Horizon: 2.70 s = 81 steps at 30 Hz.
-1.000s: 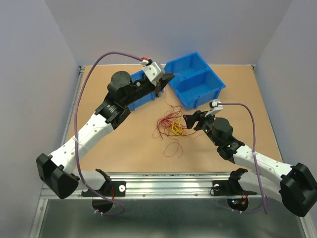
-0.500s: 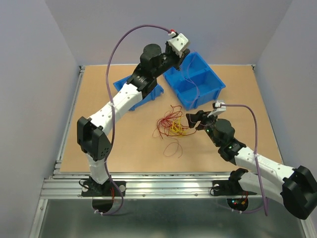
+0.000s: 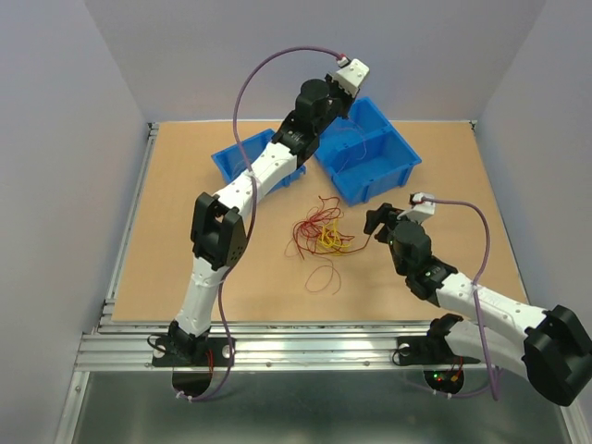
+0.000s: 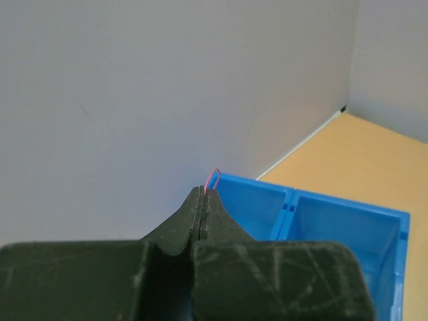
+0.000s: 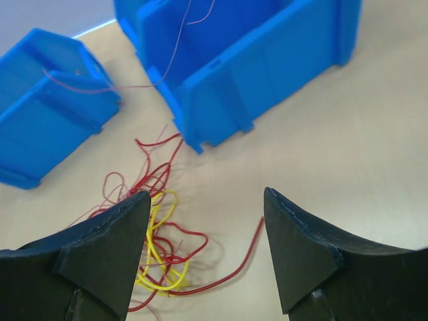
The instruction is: Untangle the cables
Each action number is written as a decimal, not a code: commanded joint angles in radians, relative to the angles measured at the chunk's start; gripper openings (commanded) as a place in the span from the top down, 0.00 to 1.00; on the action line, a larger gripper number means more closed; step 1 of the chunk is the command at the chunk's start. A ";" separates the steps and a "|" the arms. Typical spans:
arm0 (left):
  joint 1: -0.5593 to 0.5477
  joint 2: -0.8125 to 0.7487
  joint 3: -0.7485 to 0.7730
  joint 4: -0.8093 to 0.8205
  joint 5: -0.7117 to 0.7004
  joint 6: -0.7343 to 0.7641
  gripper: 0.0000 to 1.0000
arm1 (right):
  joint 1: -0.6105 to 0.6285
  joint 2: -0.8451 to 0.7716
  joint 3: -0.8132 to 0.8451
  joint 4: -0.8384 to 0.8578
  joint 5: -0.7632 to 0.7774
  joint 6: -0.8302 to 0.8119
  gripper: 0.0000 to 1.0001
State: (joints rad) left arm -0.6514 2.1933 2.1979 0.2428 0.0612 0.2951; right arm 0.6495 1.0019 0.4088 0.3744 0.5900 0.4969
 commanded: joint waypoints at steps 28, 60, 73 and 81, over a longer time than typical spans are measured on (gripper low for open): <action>-0.076 -0.027 -0.217 -0.057 0.302 0.038 1.00 | 0.004 -0.324 -0.077 -0.058 0.350 0.121 0.27; -0.056 -0.196 -0.173 -0.287 0.124 0.136 0.08 | 0.004 -0.276 -0.061 -0.054 0.314 0.094 0.27; 0.070 -0.437 -0.769 -0.156 0.290 0.110 0.11 | 0.006 -0.143 0.001 -0.054 0.196 0.046 0.27; 0.078 -0.552 -1.006 0.007 0.230 0.030 0.14 | 0.004 -0.033 0.068 -0.051 -0.042 -0.041 0.30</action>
State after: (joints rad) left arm -0.5743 1.7630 1.2549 0.0898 0.3027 0.3630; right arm 0.6495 0.9222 0.3729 0.2955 0.7002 0.5220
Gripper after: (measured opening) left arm 0.853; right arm 0.699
